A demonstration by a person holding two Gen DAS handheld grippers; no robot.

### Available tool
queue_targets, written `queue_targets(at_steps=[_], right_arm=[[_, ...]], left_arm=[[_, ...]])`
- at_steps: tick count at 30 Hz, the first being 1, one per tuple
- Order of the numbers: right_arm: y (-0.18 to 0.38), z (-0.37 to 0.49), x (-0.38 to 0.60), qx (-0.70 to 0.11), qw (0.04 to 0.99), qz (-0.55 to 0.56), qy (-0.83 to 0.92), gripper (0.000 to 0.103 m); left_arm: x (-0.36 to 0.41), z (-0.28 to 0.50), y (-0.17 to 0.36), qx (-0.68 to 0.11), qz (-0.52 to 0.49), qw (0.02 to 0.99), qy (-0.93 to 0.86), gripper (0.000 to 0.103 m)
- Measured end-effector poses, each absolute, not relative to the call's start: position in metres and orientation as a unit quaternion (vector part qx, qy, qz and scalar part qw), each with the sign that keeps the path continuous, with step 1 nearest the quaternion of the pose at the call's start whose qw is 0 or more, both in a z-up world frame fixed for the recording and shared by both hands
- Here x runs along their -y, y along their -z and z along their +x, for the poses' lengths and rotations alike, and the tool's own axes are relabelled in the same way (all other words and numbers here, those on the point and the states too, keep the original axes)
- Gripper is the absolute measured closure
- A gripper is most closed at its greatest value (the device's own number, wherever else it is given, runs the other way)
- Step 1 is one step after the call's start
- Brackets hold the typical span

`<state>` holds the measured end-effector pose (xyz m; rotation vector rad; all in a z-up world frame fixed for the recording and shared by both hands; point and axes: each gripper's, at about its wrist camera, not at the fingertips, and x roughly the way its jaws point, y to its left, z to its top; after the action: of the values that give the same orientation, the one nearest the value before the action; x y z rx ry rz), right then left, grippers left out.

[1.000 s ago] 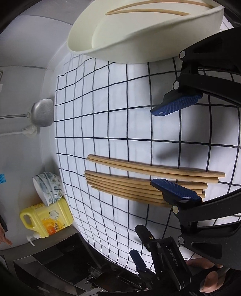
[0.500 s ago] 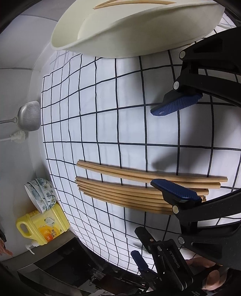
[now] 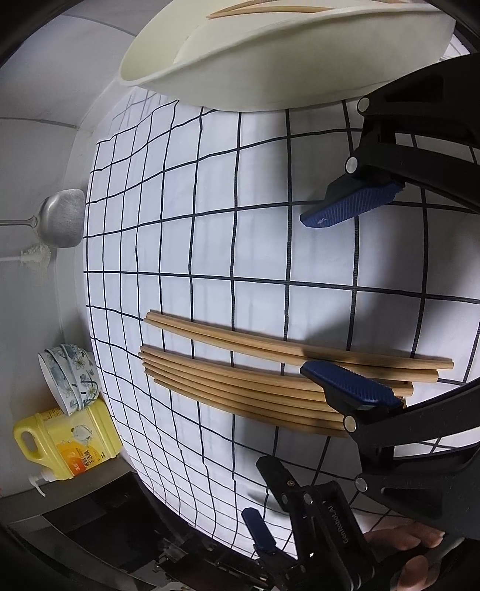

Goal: Organize utensils
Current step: 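Position both tools over single chopsticks at the edge of the row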

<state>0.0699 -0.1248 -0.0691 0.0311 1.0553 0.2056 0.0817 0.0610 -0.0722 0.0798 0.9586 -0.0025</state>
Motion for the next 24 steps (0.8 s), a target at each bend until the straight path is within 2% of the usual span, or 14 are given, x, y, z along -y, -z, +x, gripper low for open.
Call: queue_targets(at_steps=[10, 24], right_arm=[[0.073, 0.068, 0.124, -0.508, 0.858, -0.031, -0.070, 0.028], [0.074, 0.072, 0.143, -0.498, 0.866, -0.012, -0.049, 0.028]], left_arm=[[-0.060, 0.080, 0.068, -0.461, 0.034, 0.887, 0.003, 0.013], [-0.044, 0.081, 0.079, -0.468, 0.057, 0.882, 0.009, 0.012]])
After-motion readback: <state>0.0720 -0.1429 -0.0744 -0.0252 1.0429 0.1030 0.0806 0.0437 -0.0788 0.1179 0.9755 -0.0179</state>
